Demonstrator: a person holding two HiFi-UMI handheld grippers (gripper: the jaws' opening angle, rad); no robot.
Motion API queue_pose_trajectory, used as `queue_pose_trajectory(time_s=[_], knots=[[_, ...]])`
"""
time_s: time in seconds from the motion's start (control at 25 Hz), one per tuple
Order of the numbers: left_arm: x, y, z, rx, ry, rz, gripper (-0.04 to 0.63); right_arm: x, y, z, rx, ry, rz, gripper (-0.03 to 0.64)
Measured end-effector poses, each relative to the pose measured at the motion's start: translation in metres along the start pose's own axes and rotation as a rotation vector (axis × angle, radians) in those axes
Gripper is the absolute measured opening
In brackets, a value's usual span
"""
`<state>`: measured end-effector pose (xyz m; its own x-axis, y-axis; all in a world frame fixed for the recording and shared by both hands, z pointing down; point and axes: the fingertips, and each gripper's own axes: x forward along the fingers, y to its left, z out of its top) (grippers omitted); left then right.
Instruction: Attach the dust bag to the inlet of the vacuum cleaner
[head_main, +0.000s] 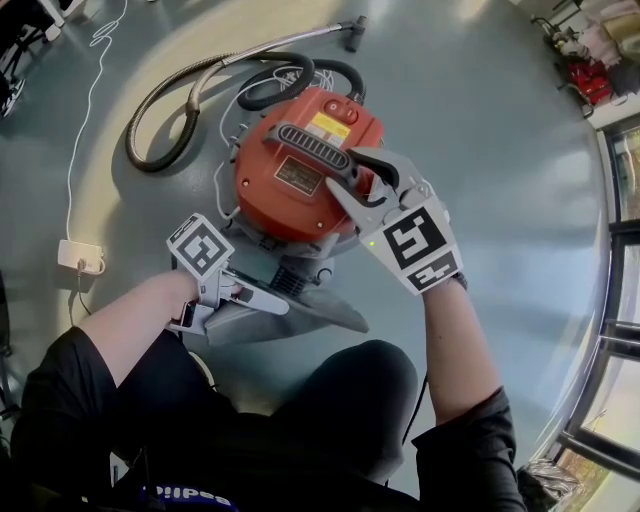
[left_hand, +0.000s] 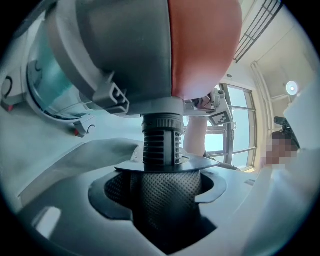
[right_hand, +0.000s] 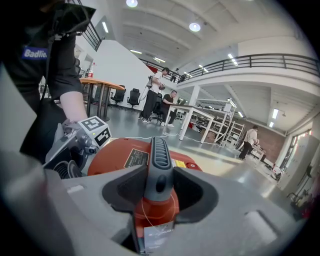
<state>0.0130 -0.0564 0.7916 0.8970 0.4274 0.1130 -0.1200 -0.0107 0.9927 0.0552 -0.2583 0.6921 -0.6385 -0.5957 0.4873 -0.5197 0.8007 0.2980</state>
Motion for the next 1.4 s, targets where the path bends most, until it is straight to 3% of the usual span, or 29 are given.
queue_pose_trajectory(time_s=[0.48,0.88,1.4], knots=[[0.009,0.001,0.013,0.037,0.047,-0.007,0.370,0.001,0.000,0.001,-0.001,0.000,0.000,0.150],[0.006,0.002,0.005,0.056,0.087,0.020,0.437,0.000,0.000,0.001,-0.004,-0.017,0.010,0.152],[-0.029,0.004,0.001,0.057,0.014,0.045,0.462,-0.003,-0.001,0.001,-0.004,-0.016,-0.032,0.156]])
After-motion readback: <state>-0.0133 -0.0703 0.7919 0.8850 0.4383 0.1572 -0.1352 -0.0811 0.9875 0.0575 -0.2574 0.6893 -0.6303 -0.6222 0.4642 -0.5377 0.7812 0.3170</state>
